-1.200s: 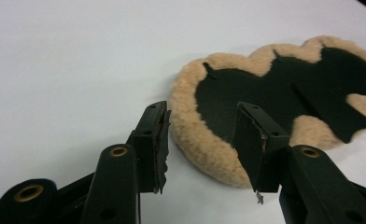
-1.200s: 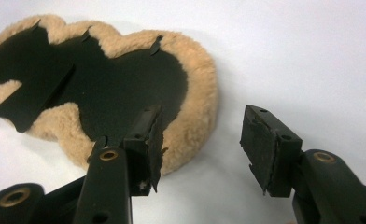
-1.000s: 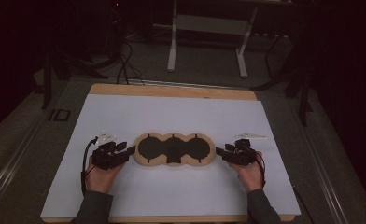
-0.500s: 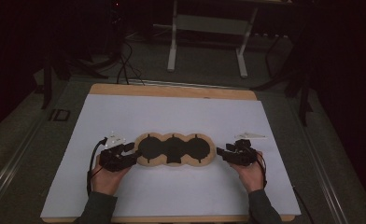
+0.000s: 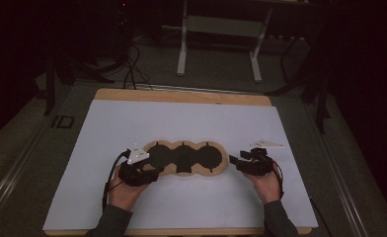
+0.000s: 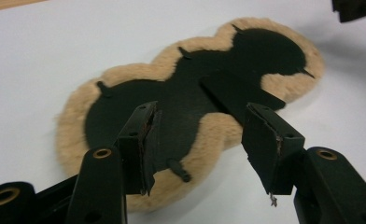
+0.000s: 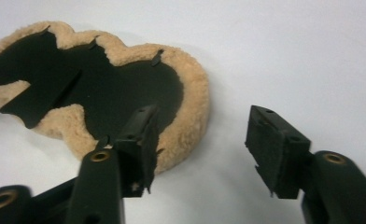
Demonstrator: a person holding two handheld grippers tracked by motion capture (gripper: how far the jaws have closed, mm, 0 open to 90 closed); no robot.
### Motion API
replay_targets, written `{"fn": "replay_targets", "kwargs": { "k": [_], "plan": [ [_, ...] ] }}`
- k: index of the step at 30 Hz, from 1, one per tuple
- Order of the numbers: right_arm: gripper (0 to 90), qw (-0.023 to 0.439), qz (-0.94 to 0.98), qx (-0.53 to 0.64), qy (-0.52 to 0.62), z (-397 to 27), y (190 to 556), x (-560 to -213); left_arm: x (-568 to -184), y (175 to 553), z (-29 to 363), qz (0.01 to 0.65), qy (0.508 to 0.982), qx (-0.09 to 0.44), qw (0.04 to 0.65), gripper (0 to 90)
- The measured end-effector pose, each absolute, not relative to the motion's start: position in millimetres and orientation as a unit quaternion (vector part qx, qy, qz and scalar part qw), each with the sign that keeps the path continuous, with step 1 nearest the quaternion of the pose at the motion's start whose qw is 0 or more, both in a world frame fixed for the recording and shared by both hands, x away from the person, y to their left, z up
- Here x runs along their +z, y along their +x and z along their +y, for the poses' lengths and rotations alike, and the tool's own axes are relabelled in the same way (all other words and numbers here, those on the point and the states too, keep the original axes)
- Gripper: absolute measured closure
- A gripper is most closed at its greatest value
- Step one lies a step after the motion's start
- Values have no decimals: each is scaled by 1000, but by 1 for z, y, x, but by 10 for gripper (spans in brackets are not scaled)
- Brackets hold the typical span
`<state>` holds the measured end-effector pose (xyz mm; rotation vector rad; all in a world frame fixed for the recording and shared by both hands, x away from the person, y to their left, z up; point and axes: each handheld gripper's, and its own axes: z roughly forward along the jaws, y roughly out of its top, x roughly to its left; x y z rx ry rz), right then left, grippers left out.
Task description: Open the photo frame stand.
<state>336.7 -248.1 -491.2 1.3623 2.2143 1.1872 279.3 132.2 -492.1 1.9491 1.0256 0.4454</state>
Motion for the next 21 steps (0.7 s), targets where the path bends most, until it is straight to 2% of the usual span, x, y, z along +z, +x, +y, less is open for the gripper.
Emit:
{"fn": "replay_targets", "kwargs": {
  "k": [4, 7, 14, 21],
  "plan": [
    [498, 151, 770, 403, 470, -248, 337, -492, -494, 277, 124, 395, 792, 177, 431, 485],
    [518, 154, 772, 401, 469, -248, 335, -492, -499, 275, 115, 374, 807, 171, 425, 539],
    [507, 163, 790, 376, 456, -241, 331, -491, -506, 276, 107, 361, 821, 155, 413, 642],
    [510, 148, 801, 358, 457, -242, 327, -500, -511, 275, 100, 351, 830, 150, 406, 688]
  ]
}}
